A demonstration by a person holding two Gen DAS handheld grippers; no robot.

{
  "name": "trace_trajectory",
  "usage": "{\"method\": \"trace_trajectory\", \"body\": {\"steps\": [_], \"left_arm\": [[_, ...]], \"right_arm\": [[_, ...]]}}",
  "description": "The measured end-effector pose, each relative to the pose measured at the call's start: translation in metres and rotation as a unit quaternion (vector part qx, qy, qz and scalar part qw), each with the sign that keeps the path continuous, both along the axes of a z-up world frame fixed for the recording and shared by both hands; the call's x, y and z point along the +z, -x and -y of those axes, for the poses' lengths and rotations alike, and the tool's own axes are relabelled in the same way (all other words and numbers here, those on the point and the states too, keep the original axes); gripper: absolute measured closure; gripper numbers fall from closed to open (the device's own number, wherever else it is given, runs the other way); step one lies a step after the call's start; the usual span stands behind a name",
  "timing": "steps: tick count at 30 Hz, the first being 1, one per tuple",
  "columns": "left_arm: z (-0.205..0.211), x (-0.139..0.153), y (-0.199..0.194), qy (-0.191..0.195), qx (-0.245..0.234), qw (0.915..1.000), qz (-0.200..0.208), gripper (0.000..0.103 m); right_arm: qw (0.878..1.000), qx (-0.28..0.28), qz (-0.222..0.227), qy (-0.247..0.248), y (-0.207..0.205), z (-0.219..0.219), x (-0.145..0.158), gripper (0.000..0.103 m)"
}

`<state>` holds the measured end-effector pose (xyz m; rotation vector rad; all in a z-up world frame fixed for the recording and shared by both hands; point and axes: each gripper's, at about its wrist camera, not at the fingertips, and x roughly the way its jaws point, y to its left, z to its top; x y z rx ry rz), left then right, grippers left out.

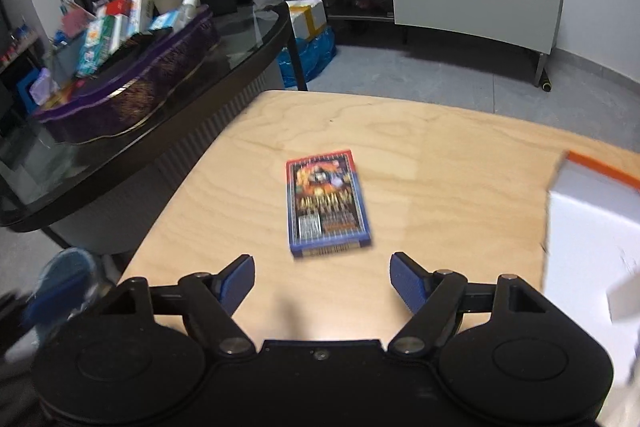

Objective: Organize rigid objects
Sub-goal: 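Grasp the black car key with left tool while right tool grasps the red card pack, then lift the car key and card pack and carry them over the box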

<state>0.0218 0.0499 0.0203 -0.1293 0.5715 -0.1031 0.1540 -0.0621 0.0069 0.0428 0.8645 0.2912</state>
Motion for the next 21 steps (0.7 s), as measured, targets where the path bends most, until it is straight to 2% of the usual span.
{"method": "trace_trajectory", "body": {"steps": [5, 8, 9, 10, 11, 13, 16, 21], "left_arm": [[-0.003, 0.001, 0.000, 0.007, 0.001, 0.9999, 0.008, 0.067], [-0.005, 0.000, -0.004, 0.010, 0.004, 0.9999, 0.006, 0.067], [-0.006, 0.000, -0.004, 0.011, 0.006, 0.9999, 0.006, 0.067], [-0.006, 0.001, -0.004, 0.010, 0.007, 0.9999, 0.006, 0.067], [-0.005, 0.002, -0.005, 0.009, 0.006, 0.9999, 0.007, 0.067], [-0.004, 0.003, -0.002, 0.007, 0.005, 0.9999, 0.010, 0.067], [0.000, 0.007, 0.001, -0.001, -0.001, 0.9999, 0.015, 0.067], [0.011, 0.021, 0.008, -0.007, -0.018, 0.9995, 0.025, 0.067]], "right_arm": [[0.999, -0.006, -0.012, 0.046, -0.044, -0.024, -0.018, 0.014], [0.998, -0.004, -0.040, 0.053, -0.064, -0.031, -0.032, 0.012], [0.998, -0.002, -0.034, 0.060, -0.065, -0.034, -0.035, 0.016], [0.997, -0.001, -0.025, 0.070, -0.065, -0.036, -0.036, 0.027], [0.997, 0.001, -0.019, 0.068, -0.065, -0.036, -0.034, 0.032], [0.997, 0.002, -0.023, 0.068, -0.060, -0.035, -0.032, 0.033], [0.997, -0.008, -0.002, 0.081, -0.041, -0.029, -0.024, 0.033], [0.999, -0.031, 0.014, 0.037, 0.006, 0.009, 0.009, 0.033]]}}
